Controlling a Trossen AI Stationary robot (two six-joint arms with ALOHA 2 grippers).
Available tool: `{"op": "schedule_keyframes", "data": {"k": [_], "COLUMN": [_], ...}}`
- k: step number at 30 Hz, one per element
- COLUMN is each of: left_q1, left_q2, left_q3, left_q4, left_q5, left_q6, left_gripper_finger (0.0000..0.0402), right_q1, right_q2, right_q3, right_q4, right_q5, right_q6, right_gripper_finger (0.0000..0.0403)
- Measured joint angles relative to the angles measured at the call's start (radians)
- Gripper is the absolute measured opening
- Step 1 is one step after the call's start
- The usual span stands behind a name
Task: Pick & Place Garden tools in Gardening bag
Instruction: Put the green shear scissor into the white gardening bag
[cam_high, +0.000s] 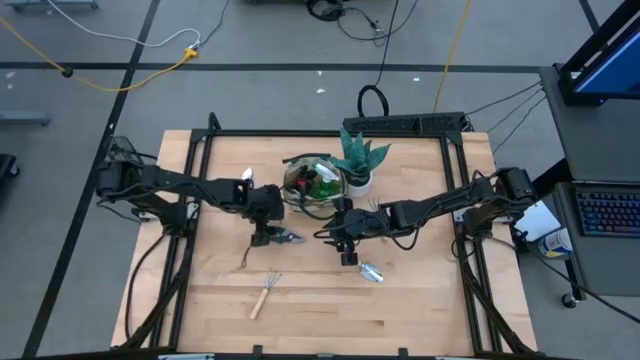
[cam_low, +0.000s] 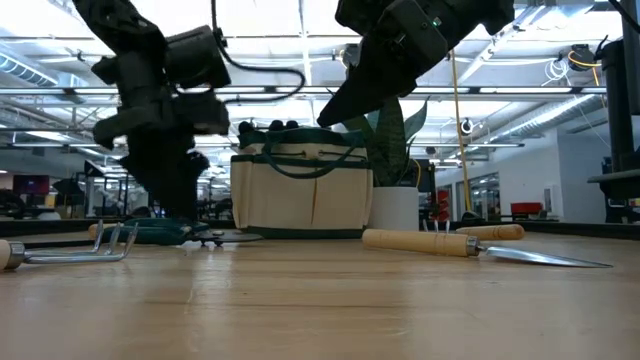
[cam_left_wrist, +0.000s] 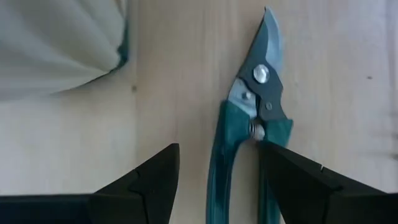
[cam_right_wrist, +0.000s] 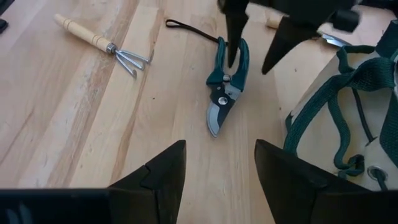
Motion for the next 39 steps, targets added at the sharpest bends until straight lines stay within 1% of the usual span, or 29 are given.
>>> {"op": "schedule_keyframes", "data": {"k": [2, 5, 8, 10, 14, 16, 18, 20, 23, 26, 29, 30, 34, 39], "left_q1": [-0.005, -0.009, -0.011, -0.01, -0.009, -0.01, -0.011, -0.011, -0.024, -0.051, -0.088, -0.1, -0.147, -0.176], "left_q2": [0.031, 0.083, 0.113, 0.116, 0.1, 0.09, 0.071, 0.051, 0.008, -0.04, -0.101, -0.12, -0.202, -0.292], "left_q3": [0.0, -0.001, 0.006, 0.005, 0.002, 0.0, -0.002, -0.002, -0.002, -0.002, -0.001, 0.0, 0.01, 0.02], "left_q4": [-0.003, 0.002, 0.008, 0.009, 0.013, 0.017, 0.012, 0.017, 0.002, -0.003, -0.002, 0.002, -0.004, -0.002], "left_q5": [0.0, -0.04, -0.064, -0.069, -0.072, -0.074, -0.075, -0.084, -0.118, -0.134, -0.137, -0.142, -0.184, -0.243], "left_q6": [0.0, 0.008, 0.009, 0.0, -0.007, -0.03, -0.065, -0.109, -0.158, -0.196, -0.24, -0.253, -0.294, -0.313], "left_gripper_finger": [0.0234, 0.0232, 0.0211, 0.0181, 0.0097, 0.0055, 0.0054, 0.0054, 0.0054, 0.0058, 0.0059, 0.0059, 0.0057, 0.0061], "right_q1": [0.0, 0.0, 0.0, -0.003, -0.019, -0.036, -0.048, -0.063, -0.076, -0.082, -0.082, -0.082, -0.081, -0.057], "right_q2": [0.0, 0.0, 0.0, 0.0, 0.002, 0.016, 0.028, 0.044, 0.071, 0.089, 0.106, 0.112, 0.121, 0.088], "right_q3": [0.0, 0.0, 0.0, 0.0, 0.0, 0.001, 0.001, 0.001, 0.001, 0.001, 0.001, 0.001, 0.001, 0.0], "right_q4": [0.0, 0.002, 0.003, 0.003, 0.004, 0.014, 0.008, 0.012, 0.006, 0.018, 0.042, 0.046, 0.083, 0.122], "right_q5": [0.0, 0.002, 0.004, 0.015, 0.108, 0.107, 0.101, 0.063, 0.029, 0.03, 0.034, 0.037, 0.114, 0.165], "right_q6": [0.0, -0.003, -0.026, -0.054, -0.13, -0.163, -0.178, -0.194, -0.236, -0.3, -0.401, -0.431, -0.52, -0.519], "right_gripper_finger": [0.0183, 0.0181, 0.0179, 0.0177, 0.0176, 0.0176, 0.0175, 0.0173, 0.017, 0.0166, 0.0164, 0.0164, 0.0163, 0.0158]}}
